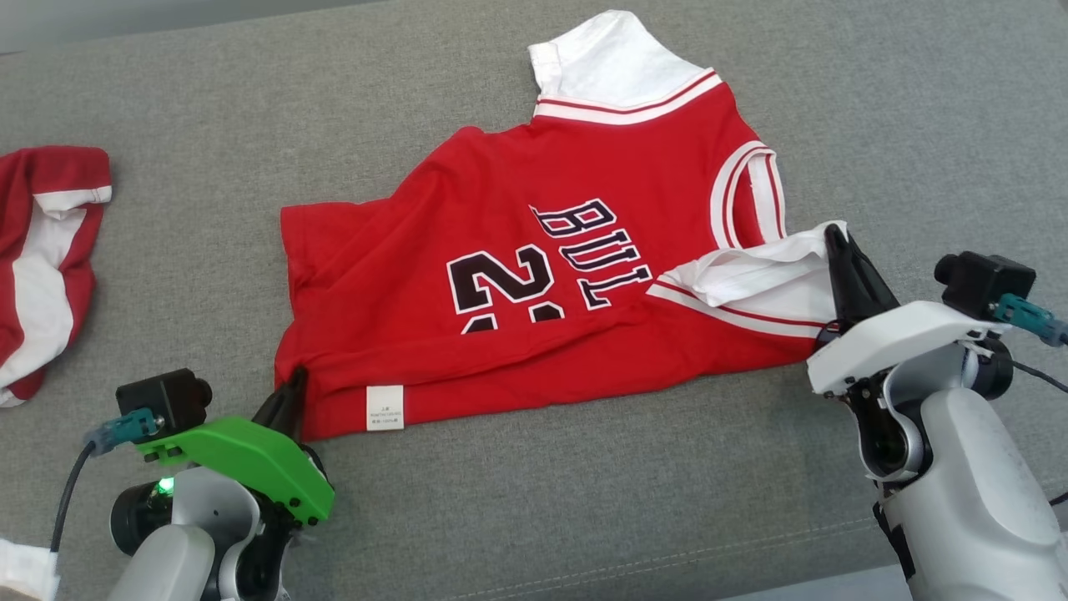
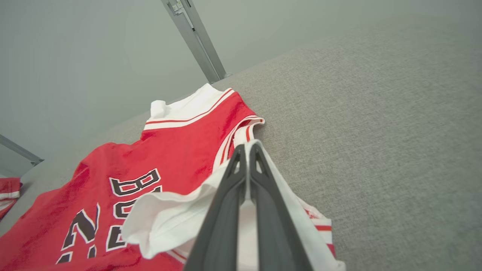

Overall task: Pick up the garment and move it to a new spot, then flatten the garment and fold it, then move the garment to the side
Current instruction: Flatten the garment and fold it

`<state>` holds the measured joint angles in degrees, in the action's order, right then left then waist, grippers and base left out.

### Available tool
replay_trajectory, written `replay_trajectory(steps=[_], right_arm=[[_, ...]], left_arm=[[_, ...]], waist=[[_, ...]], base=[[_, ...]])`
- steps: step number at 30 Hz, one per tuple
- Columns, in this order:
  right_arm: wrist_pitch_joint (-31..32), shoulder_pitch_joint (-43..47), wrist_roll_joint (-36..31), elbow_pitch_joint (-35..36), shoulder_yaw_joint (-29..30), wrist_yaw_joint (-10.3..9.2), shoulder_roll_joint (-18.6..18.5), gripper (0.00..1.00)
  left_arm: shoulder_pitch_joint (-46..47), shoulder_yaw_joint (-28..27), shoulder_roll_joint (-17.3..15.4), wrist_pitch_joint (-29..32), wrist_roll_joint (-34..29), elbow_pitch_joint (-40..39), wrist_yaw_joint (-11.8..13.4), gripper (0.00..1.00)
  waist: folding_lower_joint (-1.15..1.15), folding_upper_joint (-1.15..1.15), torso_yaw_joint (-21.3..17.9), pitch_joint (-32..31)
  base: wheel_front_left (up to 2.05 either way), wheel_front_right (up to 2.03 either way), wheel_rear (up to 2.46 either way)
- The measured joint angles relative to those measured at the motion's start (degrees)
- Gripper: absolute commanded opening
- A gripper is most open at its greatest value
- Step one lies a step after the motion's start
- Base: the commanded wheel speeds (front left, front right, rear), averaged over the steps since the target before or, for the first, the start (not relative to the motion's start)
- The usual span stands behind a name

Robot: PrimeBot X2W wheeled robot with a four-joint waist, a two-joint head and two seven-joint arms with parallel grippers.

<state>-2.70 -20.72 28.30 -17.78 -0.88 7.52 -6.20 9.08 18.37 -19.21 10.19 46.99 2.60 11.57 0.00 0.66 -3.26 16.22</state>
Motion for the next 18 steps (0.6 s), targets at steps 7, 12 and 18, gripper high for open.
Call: replay_trajectory(steps=[7,12,18], right_arm=[[-3.9,-7.1,-4.8,-11.9,-3.0,0.0,-0.6,0.53],[-7.5,-8.8,-7.9,-15.1,-5.0,0.0,-2.5,1.0],[-9.6,-5.7,-10.6,-10.2,-6.5,0.01,-6.1,1.0]], left_arm=[[3.8,1.5,1.4,1.9,0.5,7.2,-1.1,0.32],[4.0,1.5,1.9,0.0,0.6,8.8,-1.5,1.0],[-0.3,0.0,0.3,-4.0,-0.5,4.5,-0.9,1.0]], waist=[[0.0,0.0,0.9,-0.3],[0.0,0.0,1.1,-0.8],[0.0,0.0,1.0,-1.8]], base=[[0.0,0.0,0.0],[0.0,0.0,0.0],[0.0,0.0,0.0]])
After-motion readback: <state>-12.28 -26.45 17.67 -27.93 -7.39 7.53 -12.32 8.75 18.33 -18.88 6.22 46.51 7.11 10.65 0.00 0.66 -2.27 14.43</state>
